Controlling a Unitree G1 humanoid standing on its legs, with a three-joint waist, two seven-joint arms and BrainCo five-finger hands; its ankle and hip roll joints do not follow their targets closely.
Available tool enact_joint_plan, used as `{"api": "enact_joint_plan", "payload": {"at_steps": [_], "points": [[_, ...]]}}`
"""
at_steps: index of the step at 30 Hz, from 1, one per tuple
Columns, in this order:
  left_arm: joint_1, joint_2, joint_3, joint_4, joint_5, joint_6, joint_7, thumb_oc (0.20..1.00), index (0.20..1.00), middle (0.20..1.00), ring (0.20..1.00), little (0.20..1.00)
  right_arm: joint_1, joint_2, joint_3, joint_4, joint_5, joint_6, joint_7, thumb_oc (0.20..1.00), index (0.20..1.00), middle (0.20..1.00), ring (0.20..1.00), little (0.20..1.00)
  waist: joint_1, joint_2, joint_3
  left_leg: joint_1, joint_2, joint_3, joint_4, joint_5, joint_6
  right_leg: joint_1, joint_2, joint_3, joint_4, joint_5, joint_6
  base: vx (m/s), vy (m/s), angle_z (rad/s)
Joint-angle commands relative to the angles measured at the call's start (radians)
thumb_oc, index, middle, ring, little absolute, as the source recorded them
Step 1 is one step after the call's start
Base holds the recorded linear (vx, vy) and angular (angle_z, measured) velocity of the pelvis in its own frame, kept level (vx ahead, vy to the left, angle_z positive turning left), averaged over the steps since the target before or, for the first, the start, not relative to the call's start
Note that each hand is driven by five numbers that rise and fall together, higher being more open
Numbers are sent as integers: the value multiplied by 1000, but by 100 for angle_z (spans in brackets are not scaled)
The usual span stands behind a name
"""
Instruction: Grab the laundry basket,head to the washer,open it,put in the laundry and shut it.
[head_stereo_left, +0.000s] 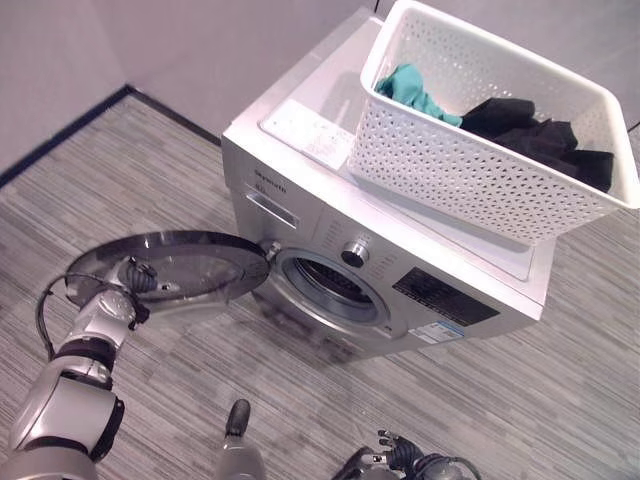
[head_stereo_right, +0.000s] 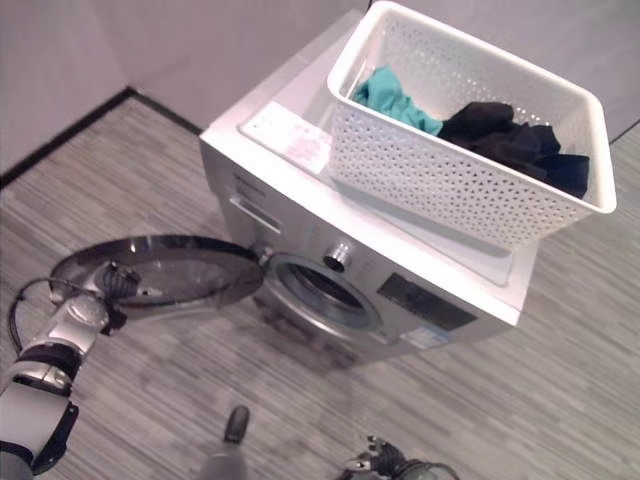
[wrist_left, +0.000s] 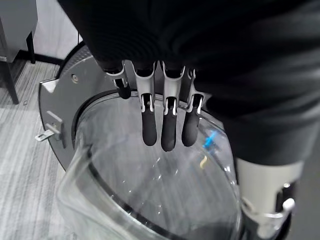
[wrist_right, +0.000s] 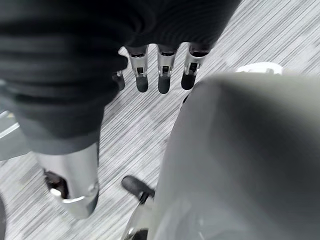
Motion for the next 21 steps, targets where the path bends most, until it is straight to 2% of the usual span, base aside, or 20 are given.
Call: {"api": "enact_joint_plan", "payload": {"at_steps": [1, 8, 9, 10, 14, 16, 17, 19, 20, 21], "points": [[-89, 59, 16, 83, -39, -41, 47, 1000, 1000, 1000, 1000, 1000, 2, 8, 3, 6, 37, -22, -12, 1000, 1000, 1000, 1000, 1000, 25, -25, 15, 78, 68, 70, -82, -67, 12, -56, -91, 121, 19, 91, 64, 33, 11, -2], [41, 75, 120, 52, -95, -49, 37, 1000, 1000, 1000, 1000, 1000, 29, -42, -87, 24, 35, -22, -22, 1000, 1000, 1000, 1000, 1000, 3, -23, 14, 155, 53, 120, -82, -93, 18, -17, -99, 140, 6, 115, 72, 28, 80, -12], [187, 72, 218, -10, -125, -53, 21, 1000, 1000, 1000, 1000, 1000, 69, -72, -235, 80, 88, -13, -30, 1000, 1000, 1000, 1000, 1000, -12, -12, -11, 185, 33, 140, -82, -111, 35, -23, -119, 163, 21, 132, 73, 37, 168, -35], [193, 71, 223, -14, -124, -51, 21, 1000, 1000, 1000, 1000, 1000, 70, -74, -233, 81, 88, -13, -30, 1000, 1000, 1000, 1000, 1000, -12, -10, -13, 185, 33, 142, -82, -112, 36, -24, -119, 165, 22, 132, 73, 52, 238, -48], [431, -8, 358, -149, -153, -62, -11, 1000, 1000, 1000, 1000, 1000, 88, -157, -490, 62, 210, -28, -64, 1000, 1000, 1000, 1000, 1000, -34, 28, -61, 227, -7, 157, -82, -133, 71, -32, -147, 210, 47, 156, 73, 62, 238, -27], [532, -64, 410, -220, -163, -72, -25, 1000, 1000, 1000, 1000, 1000, 98, -218, -605, -25, 225, -42, -91, 1000, 1000, 1000, 1000, 1000, -49, 49, -85, 253, -32, 160, -82, -143, 92, -32, -163, 230, 66, 178, 73, 94, 333, -35], [625, -115, 453, -299, -158, -74, -36, 1000, 1000, 1000, 1000, 1000, 113, -272, -685, -162, 203, -54, -126, 1000, 1000, 1000, 1000, 1000, -57, 73, -99, 283, -53, 161, -82, -154, 114, -36, -178, 257, 98, 187, 73, 77, 280, -29], [672, -144, 470, -333, -166, -72, -43, 1000, 1000, 1000, 1000, 1000, 123, -301, -731, -226, 201, -56, -146, 1000, 1000, 1000, 1000, 1000, -59, 87, -105, 298, -64, 161, -80, -161, 126, -39, -186, 275, 124, 190, 73, 89, 260, -27], [732, -191, 476, -376, -199, -69, -54, 1000, 1000, 1000, 1000, 1000, 120, -346, -800, -306, 203, -70, -174, 1000, 1000, 1000, 1000, 1000, -65, 107, -110, 317, -80, 153, -60, -177, 151, -46, -192, 314, 187, 192, 73, 94, 251, -17], [735, -194, 477, -380, -199, -68, -54, 1000, 1000, 1000, 1000, 1000, 122, -348, -801, -309, 203, -68, -175, 1000, 1000, 1000, 1000, 1000, -63, 110, -109, 318, -81, 155, -58, -180, 151, -49, -194, 318, 194, 188, 73, 51, 266, -12]]}}
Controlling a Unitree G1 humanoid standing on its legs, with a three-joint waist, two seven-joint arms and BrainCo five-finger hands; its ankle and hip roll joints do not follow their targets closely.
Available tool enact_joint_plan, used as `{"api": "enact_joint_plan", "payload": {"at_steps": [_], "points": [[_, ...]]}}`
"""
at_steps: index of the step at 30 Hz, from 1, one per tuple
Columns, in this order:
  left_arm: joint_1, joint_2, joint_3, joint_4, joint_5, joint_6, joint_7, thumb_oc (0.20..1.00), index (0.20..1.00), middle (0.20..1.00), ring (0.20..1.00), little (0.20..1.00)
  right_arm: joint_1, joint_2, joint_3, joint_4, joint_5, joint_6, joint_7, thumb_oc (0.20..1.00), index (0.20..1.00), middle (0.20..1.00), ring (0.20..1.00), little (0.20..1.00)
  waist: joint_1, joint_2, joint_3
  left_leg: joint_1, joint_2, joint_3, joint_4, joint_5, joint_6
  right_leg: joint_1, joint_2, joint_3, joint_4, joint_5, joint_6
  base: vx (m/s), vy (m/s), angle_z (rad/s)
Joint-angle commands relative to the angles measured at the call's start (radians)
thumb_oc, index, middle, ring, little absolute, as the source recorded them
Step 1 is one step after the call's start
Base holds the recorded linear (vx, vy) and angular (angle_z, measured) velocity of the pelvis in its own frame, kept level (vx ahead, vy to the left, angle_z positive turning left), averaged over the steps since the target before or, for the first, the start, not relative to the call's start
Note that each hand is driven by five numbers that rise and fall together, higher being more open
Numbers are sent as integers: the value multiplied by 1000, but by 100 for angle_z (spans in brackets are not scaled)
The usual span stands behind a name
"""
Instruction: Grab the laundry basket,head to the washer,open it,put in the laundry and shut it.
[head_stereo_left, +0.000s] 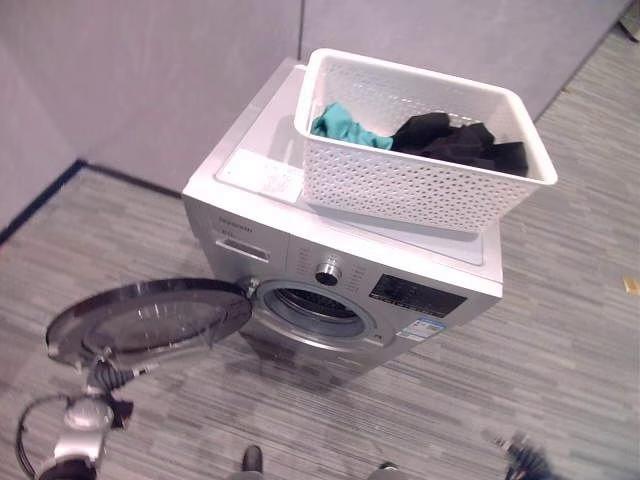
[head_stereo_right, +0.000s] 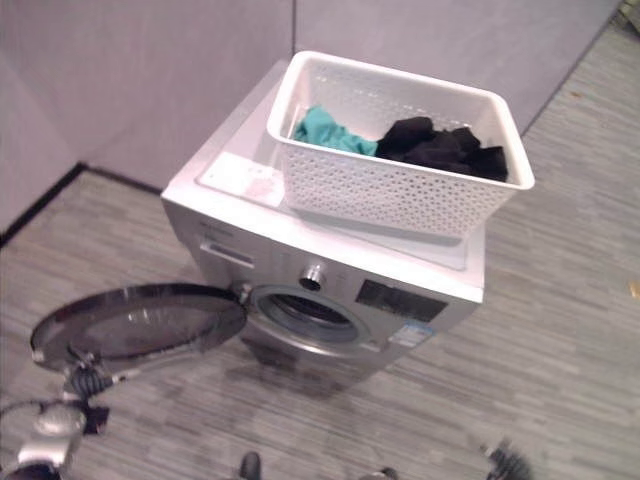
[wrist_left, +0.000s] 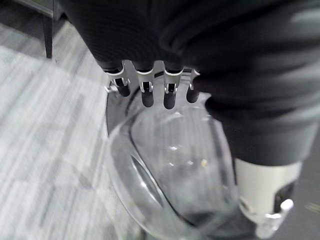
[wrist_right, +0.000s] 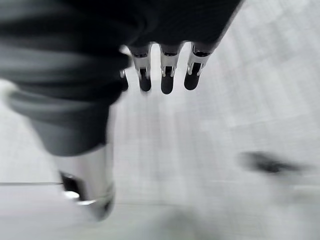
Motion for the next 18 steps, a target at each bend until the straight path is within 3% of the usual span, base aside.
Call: {"api": "enact_joint_plan", "payload": {"at_steps": [1, 3, 6, 7, 10, 13, 15, 16, 17, 18], "points": [[-18, -4, -4, -15, -53, -46, -15, 1000, 1000, 1000, 1000, 1000, -87, -104, -53, 13, 22, -62, -81, 1000, 1000, 1000, 1000, 1000, -1, 7, -40, 3, 7, -25, 46, -106, 62, -126, -52, 136, 118, 34, 95, -7, 194, -5], [44, -53, -22, -68, -71, -32, -38, 1000, 1000, 1000, 1000, 1000, -102, -161, -87, -108, -12, -65, -107, 1000, 1000, 1000, 1000, 1000, 0, 26, -20, 17, -12, -29, 79, -122, 92, -166, -15, 208, 221, -34, 79, 22, 245, -1], [102, -114, -73, -87, -99, -24, -69, 1000, 1000, 1000, 1000, 1000, -147, -234, -121, -278, -68, -80, -150, 1000, 1000, 1000, 1000, 1000, 3, 53, 7, 36, -26, -10, 109, -139, 115, -230, 54, 248, 281, -79, 64, 27, 138, -21], [112, -131, -112, -94, -103, -25, -89, 1000, 1000, 1000, 1000, 1000, -191, -287, -129, -344, -98, -99, -185, 1000, 1000, 1000, 1000, 1000, 9, 56, 18, 40, -38, -13, 121, -146, 118, -244, 79, 269, 210, -74, 60, 33, 40, -15], [116, -134, -142, -111, -108, -21, -105, 1000, 1000, 1000, 1000, 1000, -242, -346, -143, -425, -139, -113, -235, 1000, 1000, 1000, 1000, 1000, 17, 59, 29, 44, -44, -25, 133, -162, 111, -238, 94, 287, 82, -49, 61, 61, -62, -16], [93, -133, -167, -104, -126, -24, -97, 1000, 1000, 1000, 1000, 1000, -308, -400, -186, -554, -212, -141, -328, 1000, 1000, 1000, 1000, 1000, 22, 52, 24, 47, -31, -51, 153, -183, 81, -207, 123, 296, -79, -2, 77, 185, -204, 15], [74, -122, -193, -114, -124, -24, -81, 1000, 1000, 1000, 1000, 1000, -342, -469, -225, -624, -233, -155, -361, 1000, 1000, 1000, 1000, 1000, 13, 22, -7, 43, -5, -104, 187, -208, 46, -166, 168, 301, -88, -36, 72, 314, -387, 62], [57, -116, -220, -114, -139, -37, -60, 1000, 1000, 1000, 1000, 1000, -406, -510, -200, -651, -207, -188, -376, 1000, 1000, 1000, 1000, 1000, 13, 3, -16, -4, 40, -125, 316, -223, 7, -127, 231, 308, -79, -130, 41, 224, -441, 116], [56, -115, -227, -132, -162, -40, -51, 1000, 1000, 1000, 1000, 1000, -485, -563, -140, -638, -201, -198, -376, 1000, 1000, 1000, 1000, 1000, 12, -5, -9, -81, 77, -116, 473, -198, -25, -101, 258, 291, -82, -159, 5, 67, -487, 142], [75, -120, -229, -173, -226, -42, -44, 1000, 1000, 1000, 1000, 1000, -613, -643, -41, -648, -177, -186, -346, 1000, 1000, 1000, 1000, 1000, 44, -7, 27, -224, 109, -144, 776, -104, -48, -56, 309, 293, -109, -170, -44, -101, -282, 124]]}}
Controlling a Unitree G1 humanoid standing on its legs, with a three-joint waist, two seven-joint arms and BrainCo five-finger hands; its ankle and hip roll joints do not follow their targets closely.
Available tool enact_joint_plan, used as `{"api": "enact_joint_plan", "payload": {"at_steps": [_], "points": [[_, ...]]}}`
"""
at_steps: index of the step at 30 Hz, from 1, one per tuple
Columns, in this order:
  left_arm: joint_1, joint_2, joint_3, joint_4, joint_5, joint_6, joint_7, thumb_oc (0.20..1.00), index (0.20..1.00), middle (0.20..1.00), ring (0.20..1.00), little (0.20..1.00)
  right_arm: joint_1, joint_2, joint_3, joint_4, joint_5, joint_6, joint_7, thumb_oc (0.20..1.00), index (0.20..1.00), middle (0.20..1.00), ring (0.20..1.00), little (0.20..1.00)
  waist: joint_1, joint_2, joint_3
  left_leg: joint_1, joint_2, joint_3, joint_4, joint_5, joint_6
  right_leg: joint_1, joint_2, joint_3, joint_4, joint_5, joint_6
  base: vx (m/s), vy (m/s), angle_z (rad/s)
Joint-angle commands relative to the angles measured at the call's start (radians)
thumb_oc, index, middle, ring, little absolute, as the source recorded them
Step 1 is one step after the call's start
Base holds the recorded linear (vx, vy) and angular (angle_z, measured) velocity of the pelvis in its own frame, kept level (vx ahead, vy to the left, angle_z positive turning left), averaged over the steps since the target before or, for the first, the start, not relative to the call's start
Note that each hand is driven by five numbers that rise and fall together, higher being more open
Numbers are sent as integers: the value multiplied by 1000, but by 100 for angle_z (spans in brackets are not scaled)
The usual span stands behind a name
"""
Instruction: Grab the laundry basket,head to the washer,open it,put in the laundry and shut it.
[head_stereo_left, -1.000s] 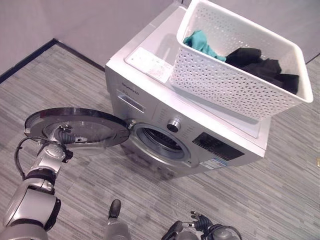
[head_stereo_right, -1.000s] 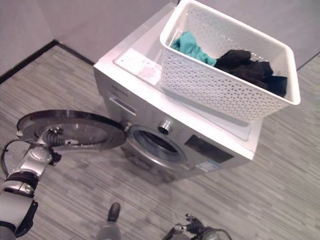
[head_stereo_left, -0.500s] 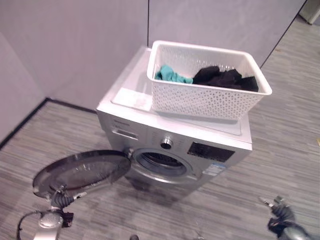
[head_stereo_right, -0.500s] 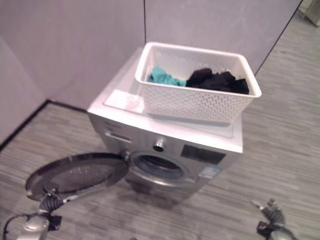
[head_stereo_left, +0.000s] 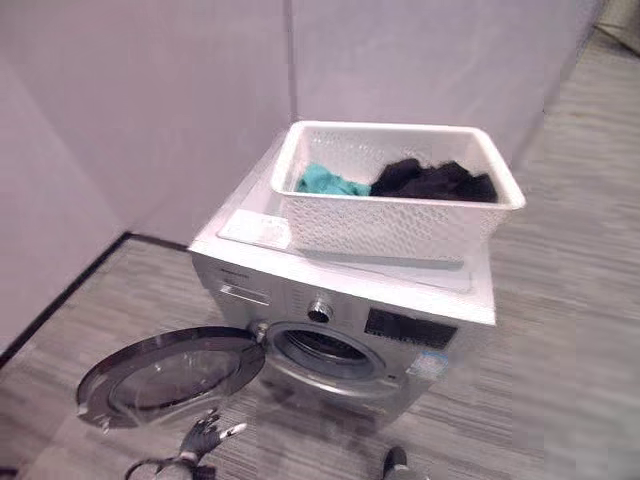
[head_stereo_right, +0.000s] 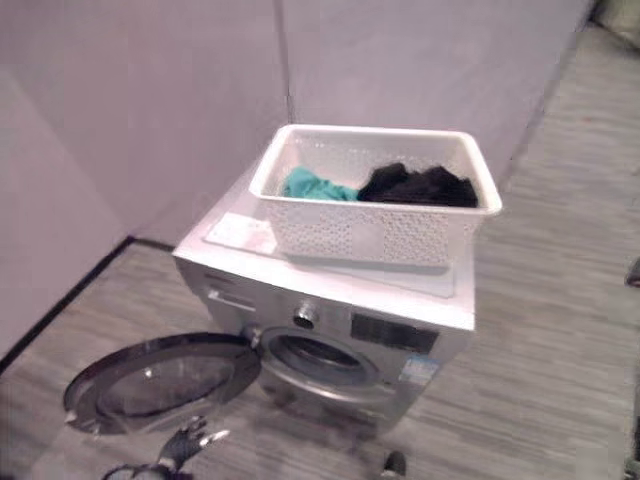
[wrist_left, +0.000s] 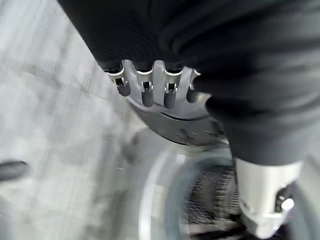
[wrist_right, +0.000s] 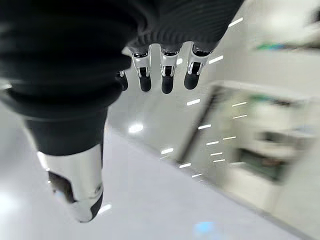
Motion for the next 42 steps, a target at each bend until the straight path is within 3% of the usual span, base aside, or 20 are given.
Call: {"api": "enact_joint_plan", "payload": {"at_steps": [1, 2, 3, 4, 5, 6, 7, 14, 17, 21, 24, 26, 30, 35, 42], "points": [[18, 117, 7, -103, -132, -43, 49, 1000, 1000, 1000, 1000, 1000, -249, -172, 223, 32, 37, -95, 16, 1000, 1000, 1000, 1000, 1000, 60, -108, 10, -269, -45, 11, 580, 57, -22, 38, -20, 30, -64, 1, -2, -95, -169, 67], [17, 113, 4, -110, -146, -48, 52, 1000, 1000, 1000, 1000, 1000, -327, -199, 295, 50, 49, -93, 30, 1000, 1000, 1000, 1000, 1000, 68, -114, 9, -296, -23, -1, 581, 71, -26, 48, -5, 39, -78, -8, -7, 30, -15, -51], [16, 109, 5, -116, -150, -45, 53, 1000, 1000, 1000, 1000, 1000, -392, -221, 371, 73, 56, -83, 53, 1000, 1000, 1000, 1000, 1000, 72, -124, 0, -281, 24, 13, 456, 49, -23, 52, -5, 37, -88, -17, -1, 141, 67, -89], [23, 113, 5, -135, -156, -43, 49, 1000, 1000, 1000, 1000, 1000, -508, -235, 523, 125, 77, -56, 93, 1000, 1000, 1000, 1000, 1000, 93, -154, -11, -245, 62, 30, 231, 58, -26, 64, -18, 63, -92, -23, 4, 160, 95, -95], [21, 119, -7, -138, -156, -39, 45, 1000, 1000, 1000, 1000, 1000, -548, -232, 583, 153, 67, -43, 113, 1000, 1000, 1000, 1000, 1000, 102, -154, -9, -244, 76, 1, 111, 106, -28, 71, -7, 65, -87, -28, 1, 159, 126, -27], [31, 115, 1, -139, -152, -38, 41, 1000, 1000, 1000, 1000, 1000, -556, -214, 610, 160, 58, 1, 157, 1000, 1000, 1000, 1000, 1000, 94, -132, -16, -202, 87, -15, 43, 90, -27, 73, 8, 80, -59, -41, 0, 140, 226, -33], [12, 126, -14, -107, -144, -31, 39, 1000, 1000, 1000, 1000, 1000, -547, -213, 651, 170, 37, 32, 218, 1000, 1000, 1000, 1000, 1000, 76, -120, -32, -173, 72, -21, -20, 109, -41, 63, 0, 76, -28, -49, 9, 116, 204, -35], [38, 172, -9, -101, -89, -6, -14, 1000, 1000, 1000, 1000, 1000, -606, -238, 828, 259, 76, 119, 387, 1000, 1000, 1000, 1000, 1000, 83, -158, -57, -86, 15, 39, -97, 91, -21, 72, -55, 102, -12, -27, 47, 86, 159, -18], [46, 160, -9, -59, -78, 0, -38, 1000, 1000, 1000, 1000, 1000, -584, -290, 885, 270, 96, 125, 485, 1000, 1000, 1000, 1000, 1000, 78, -174, -66, -71, 4, 60, -112, 92, -15, 73, -73, 105, -8, -28, 61, 29, 64, -19], [57, 134, -23, -52, -100, -7, -50, 1000, 1000, 1000, 1000, 1000, -606, -336, 952, 282, 123, 111, 531, 1000, 1000, 1000, 1000, 1000, 79, -175, -76, -49, -7, 63, -124, 86, -9, 82, -84, 98, -21, -21, 69, 47, 33, 0], [59, 127, -34, -46, -111, -7, -57, 1000, 1000, 1000, 1000, 1000, -676, -346, 1034, 322, 125, 113, 553, 1000, 1000, 1000, 1000, 1000, 81, -178, -79, -41, -4, 66, -137, 88, -9, 83, -86, 96, -23, -21, 72, 30, 7, -7], [50, 121, -52, -38, -121, -4, -66, 1000, 1000, 1000, 1000, 1000, -796, -360, 1178, 358, 107, 123, 592, 1000, 1000, 1000, 1000, 1000, 75, -186, -83, -40, 3, 68, -147, 95, -14, 80, -85, 91, -25, -22, 75, 21, -11, -15], [47, 106, -66, -21, -122, 2, -72, 1000, 1000, 1000, 1000, 1000, -869, -397, 1269, 335, 106, 122, 616, 1000, 1000, 1000, 1000, 1000, 64, -194, -83, -30, 14, 66, -164, 102, -20, 89, -80, 77, -35, -22, 77, 35, -14, -5], [58, 83, -70, 37, -103, 5, -94, 1000, 1000, 1000, 1000, 1000, -811, -506, 1257, 238, 139, 101, 657, 1000, 1000, 1000, 1000, 1000, 53, -206, -85, -22, 22, 68, -185, 106, -26, 94, -75, 64, -47, -17, 80, 27, -12, 6], [54, 69, -66, 109, -104, 2, -90, 1000, 1000, 1000, 1000, 1000, -795, -498, 1266, 234, 133, 92, 673, 1000, 1000, 1000, 1000, 1000, 58, -212, -84, -8, 27, 82, -198, 104, -26, 88, -78, 64, -44, -9, 87, 7, 6, -1]]}}
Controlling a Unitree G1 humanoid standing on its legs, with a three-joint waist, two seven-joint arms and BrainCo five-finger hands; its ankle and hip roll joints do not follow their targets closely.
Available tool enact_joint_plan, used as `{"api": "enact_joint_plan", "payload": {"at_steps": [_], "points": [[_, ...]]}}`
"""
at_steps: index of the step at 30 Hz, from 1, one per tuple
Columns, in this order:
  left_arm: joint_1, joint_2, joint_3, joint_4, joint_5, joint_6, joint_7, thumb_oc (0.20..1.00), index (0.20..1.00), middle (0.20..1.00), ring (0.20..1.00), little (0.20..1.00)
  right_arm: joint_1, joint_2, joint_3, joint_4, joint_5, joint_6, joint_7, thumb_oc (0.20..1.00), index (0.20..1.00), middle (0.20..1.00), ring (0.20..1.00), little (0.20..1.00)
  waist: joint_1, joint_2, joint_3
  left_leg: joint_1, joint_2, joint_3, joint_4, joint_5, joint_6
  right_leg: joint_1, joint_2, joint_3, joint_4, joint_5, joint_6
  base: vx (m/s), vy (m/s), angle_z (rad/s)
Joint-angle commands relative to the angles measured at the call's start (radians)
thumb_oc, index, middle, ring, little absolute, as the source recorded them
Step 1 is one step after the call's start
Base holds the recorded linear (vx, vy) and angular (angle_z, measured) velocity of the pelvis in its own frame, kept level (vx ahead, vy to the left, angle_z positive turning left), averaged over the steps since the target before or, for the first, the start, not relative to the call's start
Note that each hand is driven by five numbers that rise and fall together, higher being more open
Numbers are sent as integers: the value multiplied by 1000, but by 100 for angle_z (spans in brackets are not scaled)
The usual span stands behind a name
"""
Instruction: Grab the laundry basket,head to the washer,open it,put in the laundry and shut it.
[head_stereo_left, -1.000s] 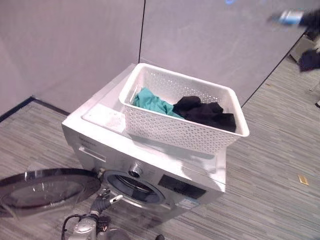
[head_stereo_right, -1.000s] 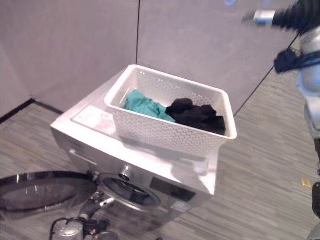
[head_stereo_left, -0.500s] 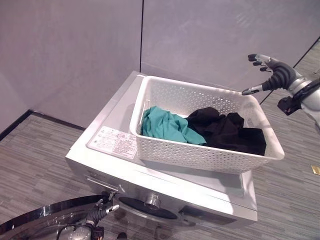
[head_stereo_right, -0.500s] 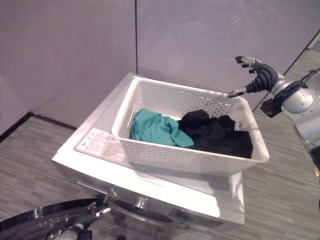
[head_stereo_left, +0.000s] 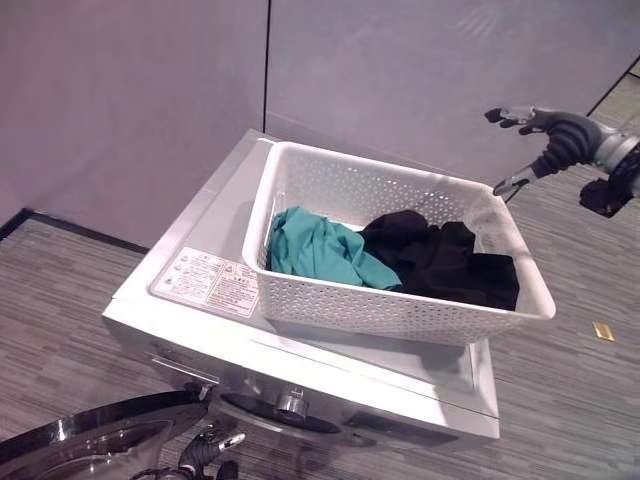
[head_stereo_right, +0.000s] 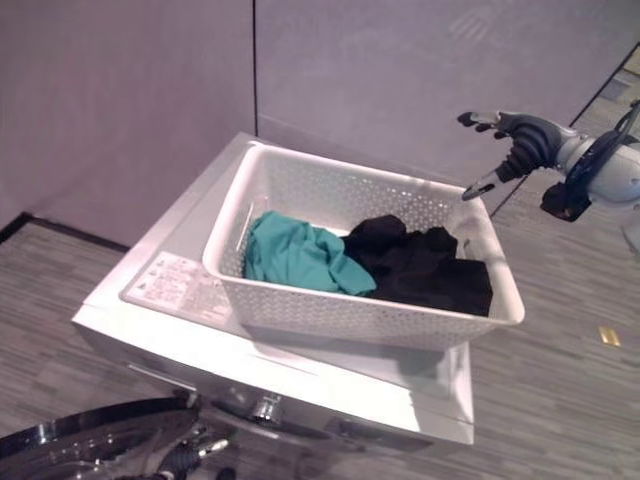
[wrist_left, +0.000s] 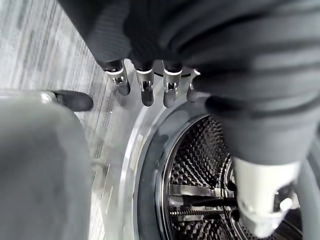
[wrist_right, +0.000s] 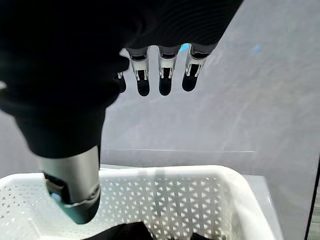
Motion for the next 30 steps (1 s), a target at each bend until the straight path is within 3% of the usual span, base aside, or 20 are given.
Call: {"api": "enact_joint_plan", "payload": {"at_steps": [1, 8, 21, 30], "points": [[-2, 10, -28, 17, 9, -20, -11, 1000, 1000, 1000, 1000, 1000, -40, -41, 51, 22, 15, -24, -9, 1000, 1000, 1000, 1000, 1000, 44, -20, -76, 29, 92, 20, 56, -82, 20, -132, -74, -10, 155, 29, 73, 32, 22, -6], [6, -11, -18, 53, 26, -19, -19, 1000, 1000, 1000, 1000, 1000, 57, -74, -3, -76, 27, -32, 31, 1000, 1000, 1000, 1000, 1000, 37, -25, -83, 56, 88, 43, 65, -107, 28, -128, -80, 1, 155, 41, 85, 15, 34, -5], [-8, -38, -6, 144, 49, -16, -26, 1000, 1000, 1000, 1000, 1000, 188, -41, -35, -202, 2, -28, 94, 1000, 1000, 1000, 1000, 1000, 41, -35, -92, 66, 60, 57, 71, -127, 44, -136, -109, 6, 162, 60, 104, -5, 40, -8], [-22, -39, -24, 157, 39, -17, -21, 1000, 1000, 1000, 1000, 1000, 158, 71, 50, -112, -31, -10, 116, 1000, 1000, 1000, 1000, 1000, 63, -40, -81, 48, 39, 45, 63, -125, 55, -156, -135, -21, 177, 72, 112, -15, 27, 0]]}}
